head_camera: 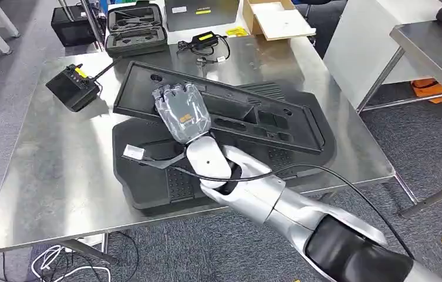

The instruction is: Take the parts from the cabinet and place them on the table.

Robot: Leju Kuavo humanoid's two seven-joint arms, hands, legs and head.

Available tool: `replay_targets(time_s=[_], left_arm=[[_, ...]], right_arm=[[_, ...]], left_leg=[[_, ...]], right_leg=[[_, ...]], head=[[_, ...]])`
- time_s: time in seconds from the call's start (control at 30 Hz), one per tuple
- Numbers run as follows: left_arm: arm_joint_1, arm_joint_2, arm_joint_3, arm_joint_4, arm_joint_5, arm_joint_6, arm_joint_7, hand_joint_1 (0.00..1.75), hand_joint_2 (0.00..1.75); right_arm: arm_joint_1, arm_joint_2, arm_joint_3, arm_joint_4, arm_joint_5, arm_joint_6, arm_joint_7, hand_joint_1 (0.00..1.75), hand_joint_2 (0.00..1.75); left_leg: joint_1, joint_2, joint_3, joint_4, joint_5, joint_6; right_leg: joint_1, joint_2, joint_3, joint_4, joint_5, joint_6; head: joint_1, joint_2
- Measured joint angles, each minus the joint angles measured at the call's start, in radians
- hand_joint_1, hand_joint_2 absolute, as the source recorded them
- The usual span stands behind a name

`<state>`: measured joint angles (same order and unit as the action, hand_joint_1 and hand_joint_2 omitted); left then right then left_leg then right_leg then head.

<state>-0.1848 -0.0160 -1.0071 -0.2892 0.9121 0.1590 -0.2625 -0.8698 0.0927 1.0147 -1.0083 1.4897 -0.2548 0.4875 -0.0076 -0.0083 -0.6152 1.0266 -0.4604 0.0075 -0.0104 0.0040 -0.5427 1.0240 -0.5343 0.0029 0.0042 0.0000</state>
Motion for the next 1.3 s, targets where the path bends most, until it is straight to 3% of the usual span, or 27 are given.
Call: replay_targets(time_s=[0.87, 0.9, 0.97, 1.03, 1.3], left_arm=[[0.0, 0.0, 0.0, 0.0, 0.016, -0.013, -0.009, 0.0, 0.0], [0.0, 0.0, 0.0, 0.0, 0.02, -0.013, -0.009, 0.0, 0.0], [0.0, 0.0, 0.0, 0.0, 0.022, -0.013, -0.009, 0.0, 0.0], [0.0, 0.0, 0.0, 0.0, 0.023, -0.011, -0.009, 0.0, 0.0], [0.001, 0.0, 0.0, 0.0, 0.029, -0.007, -0.009, 0.0, 0.0]], right_arm=[[0.012, 0.084, 0.045, 0.187, -0.005, 0.004, -0.073, 1.75, 1.75], [0.016, 0.089, 0.048, 0.198, -0.006, 0.006, -0.073, 1.29, 1.75], [0.019, 0.098, 0.056, 0.219, -0.005, 0.013, -0.066, 1.31, 1.75], [0.022, 0.105, 0.06, 0.236, -0.005, 0.019, -0.062, 1.06, 1.75], [0.027, 0.126, 0.082, 0.291, -0.005, 0.023, -0.06, 1.06, 1.75]], left_leg=[[0.0, 0.0, 0.0, 0.0, 0.0, 0.0], [0.0, 0.0, 0.0, 0.0, 0.0, 0.0], [0.0, 0.0, 0.0, 0.0, 0.0, 0.0], [0.0, 0.0, 0.0, 0.0, 0.0, 0.0], [0.0, 0.0, 0.0, 0.0, 0.0, 0.0]], right_leg=[[0.0, 0.0, 0.0, 0.0, 0.0, 0.0], [0.0, 0.0, 0.0, 0.0, 0.0, 0.0], [0.0, 0.0, 0.0, 0.0, 0.0, 0.0], [0.0, 0.0, 0.0, 0.0, 0.0, 0.0], [0.0, 0.0, 0.0, 0.0, 0.0, 0.0]], head=[[0.0, 0.0], [0.0, 0.0], [0.0, 0.0], [0.0, 0.0], [0.0, 0.0]])
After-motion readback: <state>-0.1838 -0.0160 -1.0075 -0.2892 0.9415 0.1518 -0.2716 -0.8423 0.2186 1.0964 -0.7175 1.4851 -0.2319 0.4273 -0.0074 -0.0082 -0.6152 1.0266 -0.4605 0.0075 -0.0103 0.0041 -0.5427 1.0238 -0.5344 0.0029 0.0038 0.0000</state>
